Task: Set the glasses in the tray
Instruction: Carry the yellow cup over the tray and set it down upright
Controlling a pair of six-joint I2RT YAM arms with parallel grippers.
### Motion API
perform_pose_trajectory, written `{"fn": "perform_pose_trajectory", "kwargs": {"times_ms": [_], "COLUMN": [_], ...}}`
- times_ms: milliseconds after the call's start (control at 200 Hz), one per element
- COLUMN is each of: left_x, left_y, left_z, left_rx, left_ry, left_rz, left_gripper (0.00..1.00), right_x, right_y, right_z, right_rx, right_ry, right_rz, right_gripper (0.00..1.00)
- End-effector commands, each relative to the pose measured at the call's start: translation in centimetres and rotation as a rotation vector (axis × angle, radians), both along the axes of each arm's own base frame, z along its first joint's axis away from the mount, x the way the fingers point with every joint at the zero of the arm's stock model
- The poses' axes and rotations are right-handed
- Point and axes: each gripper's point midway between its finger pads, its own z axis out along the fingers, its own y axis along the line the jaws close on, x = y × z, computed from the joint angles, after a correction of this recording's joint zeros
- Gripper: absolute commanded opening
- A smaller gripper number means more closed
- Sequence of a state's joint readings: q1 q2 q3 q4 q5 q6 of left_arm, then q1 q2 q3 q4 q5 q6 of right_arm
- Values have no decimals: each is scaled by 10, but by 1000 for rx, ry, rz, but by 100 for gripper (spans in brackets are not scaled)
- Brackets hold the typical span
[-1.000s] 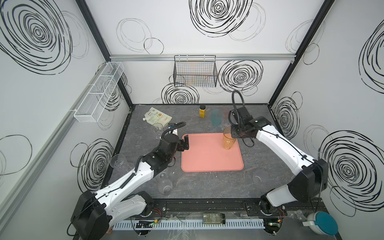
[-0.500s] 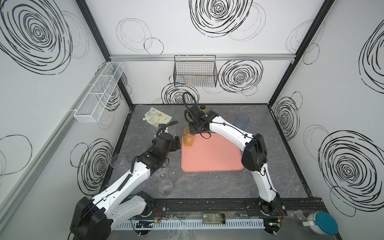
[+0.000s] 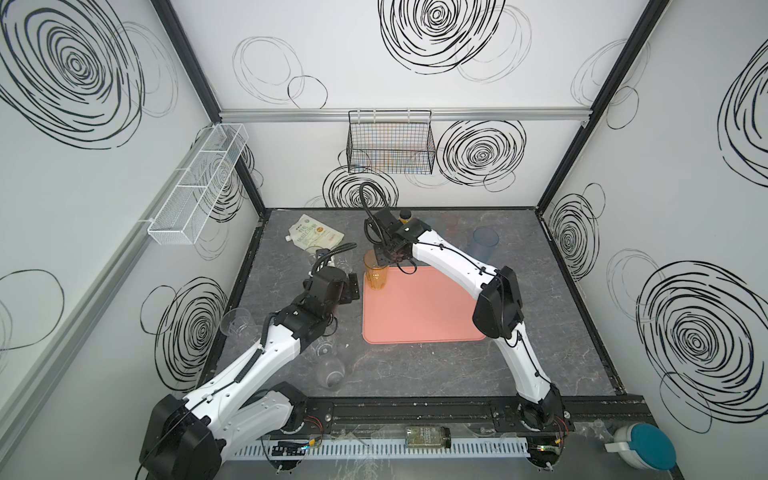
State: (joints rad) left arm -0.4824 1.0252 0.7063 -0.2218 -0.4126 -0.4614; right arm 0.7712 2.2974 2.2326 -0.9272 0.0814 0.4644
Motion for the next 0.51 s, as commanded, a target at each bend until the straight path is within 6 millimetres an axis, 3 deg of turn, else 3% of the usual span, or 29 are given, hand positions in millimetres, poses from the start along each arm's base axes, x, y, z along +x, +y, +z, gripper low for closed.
{"fn": "perform_pose_trajectory", "kwargs": {"times_ms": [0, 160, 295, 500], "left_x": [1, 1, 0, 1], "left_y": [2, 1, 2, 2], "left_z": [6, 5, 4, 4], "left_rx": [-12, -11, -7, -5], "left_ry": [-32, -29, -28, -26], "left_rz": [13, 10, 11, 12], "left_gripper": [96, 96, 96, 96], "right_x": [12, 15, 16, 15], "right_y": [5, 8, 10, 9], "right_z": [-4, -14, -11, 13], "right_rx": [-3, 1, 15, 53], "right_ry": [-36, -31, -38, -57], "right_rz": [-2, -13, -12, -9], "right_gripper": [0, 0, 0, 32]}}
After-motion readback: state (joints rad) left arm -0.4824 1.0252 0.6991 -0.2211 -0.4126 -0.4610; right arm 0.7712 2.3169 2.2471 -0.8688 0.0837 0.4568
